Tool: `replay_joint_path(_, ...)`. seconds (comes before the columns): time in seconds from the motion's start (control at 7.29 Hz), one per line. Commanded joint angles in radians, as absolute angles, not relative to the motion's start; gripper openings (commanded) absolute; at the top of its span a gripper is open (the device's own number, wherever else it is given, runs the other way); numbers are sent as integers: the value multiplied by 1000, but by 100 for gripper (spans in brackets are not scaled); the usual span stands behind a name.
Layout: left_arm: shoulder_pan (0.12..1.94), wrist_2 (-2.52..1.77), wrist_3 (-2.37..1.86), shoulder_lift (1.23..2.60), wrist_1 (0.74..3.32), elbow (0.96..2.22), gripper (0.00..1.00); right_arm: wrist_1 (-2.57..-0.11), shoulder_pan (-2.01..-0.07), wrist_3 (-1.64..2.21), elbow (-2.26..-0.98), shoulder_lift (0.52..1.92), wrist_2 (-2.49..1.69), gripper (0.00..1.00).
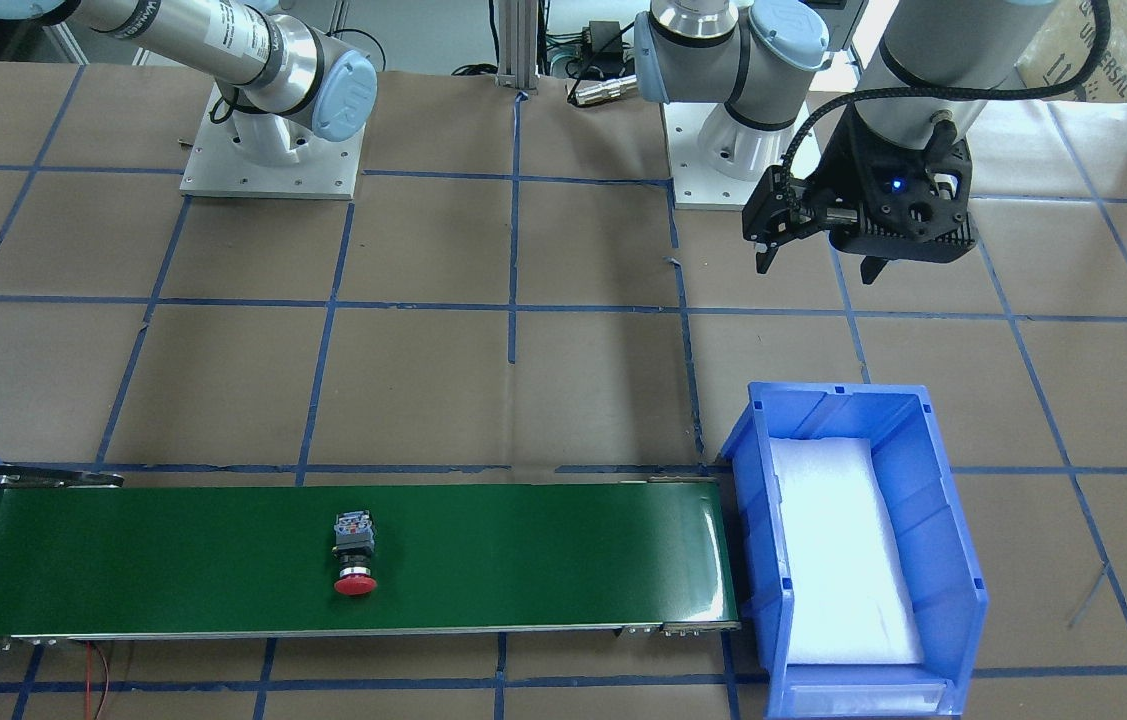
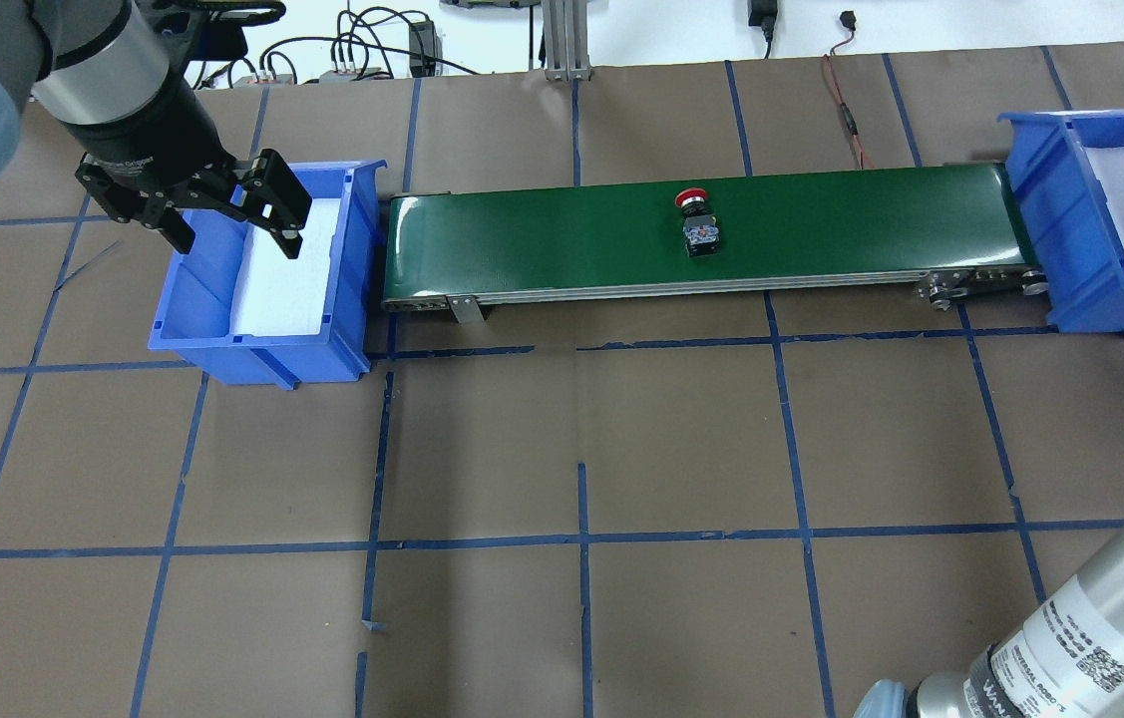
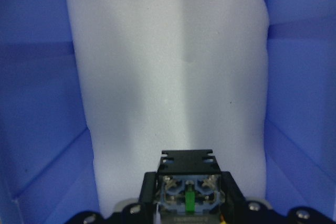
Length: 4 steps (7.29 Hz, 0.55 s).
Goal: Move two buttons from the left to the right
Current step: 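Carry the yellow button with the right gripper into the far blue bin and release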
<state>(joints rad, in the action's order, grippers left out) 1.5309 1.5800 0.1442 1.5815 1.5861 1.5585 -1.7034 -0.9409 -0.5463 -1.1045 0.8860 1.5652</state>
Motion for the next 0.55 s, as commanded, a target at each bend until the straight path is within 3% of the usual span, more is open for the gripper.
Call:
replay_joint_path(0.0, 1531, 1582, 144, 1580, 1586, 1559, 100, -1665, -995, -520, -1091, 914, 1610, 95)
replay_joint_path(0.41, 1531, 1580, 144, 1582, 1586, 1559, 100, -1462, -1180, -434, -1052, 1014, 1606, 99)
